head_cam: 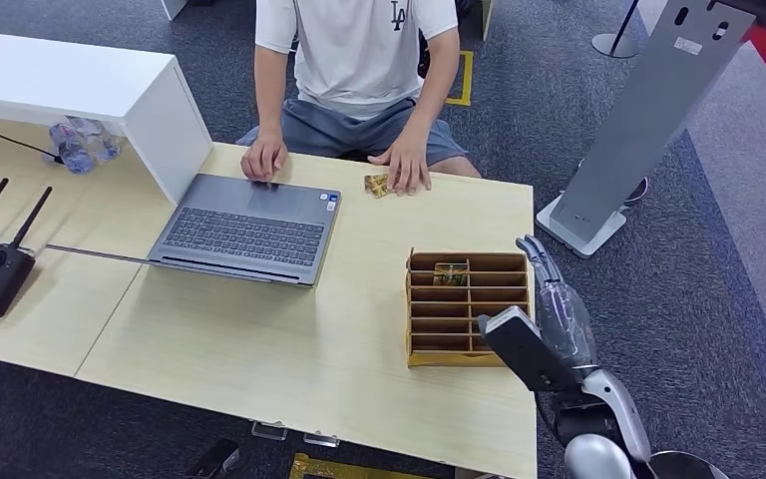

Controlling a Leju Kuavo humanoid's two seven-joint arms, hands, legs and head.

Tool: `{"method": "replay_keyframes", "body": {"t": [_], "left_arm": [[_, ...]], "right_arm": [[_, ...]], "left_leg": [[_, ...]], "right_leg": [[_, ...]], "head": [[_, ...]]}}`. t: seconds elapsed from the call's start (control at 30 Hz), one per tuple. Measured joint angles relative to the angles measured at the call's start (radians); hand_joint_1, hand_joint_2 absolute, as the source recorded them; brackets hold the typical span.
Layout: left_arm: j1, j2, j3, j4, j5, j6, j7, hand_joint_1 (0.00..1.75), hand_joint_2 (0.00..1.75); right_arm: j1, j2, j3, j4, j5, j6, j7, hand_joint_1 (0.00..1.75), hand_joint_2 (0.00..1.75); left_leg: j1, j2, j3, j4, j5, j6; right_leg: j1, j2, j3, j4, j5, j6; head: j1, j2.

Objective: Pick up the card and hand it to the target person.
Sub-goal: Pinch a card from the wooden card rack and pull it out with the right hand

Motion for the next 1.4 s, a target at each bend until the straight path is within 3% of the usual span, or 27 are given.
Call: {"method": "replay_keyframes", "body": {"t": [0.17,0.43,0.67,0.9,1.4], "left_arm": [[-0.001,-0.002,0.000,0.000,0.000,0.000,-0.003,0.00,0.00],[-0.001,-0.003,0.000,0.000,0.000,-0.002,-0.003,0.00,0.00],[-0.003,-0.003,0.000,0.000,0.003,-0.002,0.000,0.00,0.00],[-0.002,-0.004,0.000,0.000,0.008,-0.002,0.013,0.00,0.00],[0.000,-0.004,0.000,0.000,0.016,-0.002,0.017,0.00,0.00]], "right_arm": [[-0.080,0.031,0.070,0.003,0.127,0.038,0.057,0.77,1.75],[-0.172,0.075,0.149,0.048,0.222,0.100,0.112,1.27,1.75],[-0.271,0.132,0.215,0.193,0.273,0.097,0.143,0.88,1.75],[-0.336,0.167,0.265,0.336,0.297,0.098,0.183,0.65,1.75],[-0.394,0.195,0.306,0.525,0.305,0.098,0.265,0.61,1.75]], "left_leg": [[0.000,0.000,0.000,0.000,0.000,0.000],[0.000,0.000,-0.001,0.000,0.000,0.000],[0.000,0.000,-0.001,0.000,0.001,0.000],[0.000,-0.001,-0.002,0.000,0.001,0.000],[0.000,0.000,-0.001,0.000,0.001,0.000]], "right_leg": [[0.000,0.000,0.000,0.000,0.000,0.000],[0.000,0.000,0.000,0.001,0.000,0.000],[0.000,-0.001,0.000,0.001,0.000,0.000],[0.000,-0.002,-0.001,0.001,0.000,0.000],[0.000,-0.002,-0.001,0.001,0.000,0.000]], "head": [[0.000,0.000],[0.000,0.000],[0.000,0.000],[0.000,0.000],[0.000,0.000]]}}
